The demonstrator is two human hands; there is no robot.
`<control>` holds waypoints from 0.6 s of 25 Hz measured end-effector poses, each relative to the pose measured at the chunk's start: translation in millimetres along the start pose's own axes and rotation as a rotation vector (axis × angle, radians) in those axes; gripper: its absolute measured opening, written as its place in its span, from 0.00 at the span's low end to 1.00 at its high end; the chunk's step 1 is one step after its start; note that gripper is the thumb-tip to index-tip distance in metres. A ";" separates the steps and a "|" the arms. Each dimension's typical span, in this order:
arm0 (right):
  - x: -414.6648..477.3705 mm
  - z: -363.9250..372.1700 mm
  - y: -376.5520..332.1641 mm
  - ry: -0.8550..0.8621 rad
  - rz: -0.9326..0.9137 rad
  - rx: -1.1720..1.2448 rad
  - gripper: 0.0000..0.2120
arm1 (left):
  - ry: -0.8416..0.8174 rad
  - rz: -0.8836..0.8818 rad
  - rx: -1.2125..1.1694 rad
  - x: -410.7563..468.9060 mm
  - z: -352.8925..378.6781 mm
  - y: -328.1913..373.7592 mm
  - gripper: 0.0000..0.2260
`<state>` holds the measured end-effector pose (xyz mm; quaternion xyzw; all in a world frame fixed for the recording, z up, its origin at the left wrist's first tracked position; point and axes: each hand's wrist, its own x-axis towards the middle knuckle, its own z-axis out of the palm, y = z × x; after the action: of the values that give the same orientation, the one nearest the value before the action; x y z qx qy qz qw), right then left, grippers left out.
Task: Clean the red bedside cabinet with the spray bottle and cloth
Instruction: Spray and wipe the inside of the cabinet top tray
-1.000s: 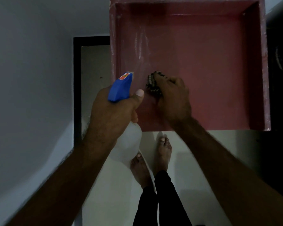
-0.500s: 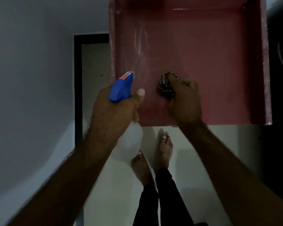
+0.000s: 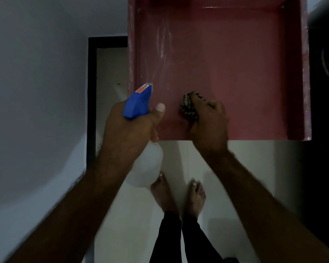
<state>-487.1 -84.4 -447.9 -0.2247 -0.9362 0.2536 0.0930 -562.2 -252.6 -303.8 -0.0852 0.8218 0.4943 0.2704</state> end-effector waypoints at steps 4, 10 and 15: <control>-16.5 10.5 -26.5 -0.061 -0.112 0.030 0.32 | 0.028 0.006 0.014 -7.1 1.9 -6.0 0.15; -16.8 -7.3 5.0 -0.043 -0.084 0.023 0.35 | 0.069 -0.003 0.021 -23.5 2.9 -17.6 0.17; -42.7 2.8 -20.3 -0.115 -0.129 0.024 0.35 | 0.071 -0.012 0.052 -35.7 4.8 -30.9 0.17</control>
<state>-457.9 -121.2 -442.3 -0.1476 -0.9495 0.2709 0.0578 -517.9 -268.4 -310.4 -0.1004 0.8429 0.4677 0.2464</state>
